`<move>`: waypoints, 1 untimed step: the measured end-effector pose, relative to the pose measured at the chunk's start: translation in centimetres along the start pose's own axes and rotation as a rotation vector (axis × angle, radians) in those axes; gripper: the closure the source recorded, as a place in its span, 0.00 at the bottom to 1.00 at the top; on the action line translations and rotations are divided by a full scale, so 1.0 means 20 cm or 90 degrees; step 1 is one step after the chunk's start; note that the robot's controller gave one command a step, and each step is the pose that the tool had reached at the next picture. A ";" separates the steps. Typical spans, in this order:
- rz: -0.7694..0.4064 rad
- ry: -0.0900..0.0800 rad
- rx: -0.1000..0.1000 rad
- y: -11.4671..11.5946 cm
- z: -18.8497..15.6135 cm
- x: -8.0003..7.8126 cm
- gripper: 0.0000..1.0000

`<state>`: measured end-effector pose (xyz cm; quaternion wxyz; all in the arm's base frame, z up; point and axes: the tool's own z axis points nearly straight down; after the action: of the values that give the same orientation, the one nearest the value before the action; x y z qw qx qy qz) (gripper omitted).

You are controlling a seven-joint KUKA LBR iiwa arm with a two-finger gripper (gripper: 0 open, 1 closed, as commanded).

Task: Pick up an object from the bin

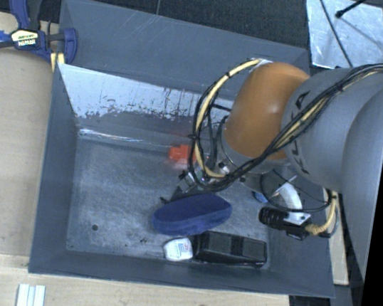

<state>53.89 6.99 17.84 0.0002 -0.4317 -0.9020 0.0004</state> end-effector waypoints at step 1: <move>-0.009 0.000 0.000 -0.15 -0.13 0.13 1.00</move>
Offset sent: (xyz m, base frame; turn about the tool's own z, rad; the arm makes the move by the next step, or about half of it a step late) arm -0.0392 0.0028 0.0258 -0.0147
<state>49.90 7.18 20.52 0.0006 -0.4255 -0.9050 0.0004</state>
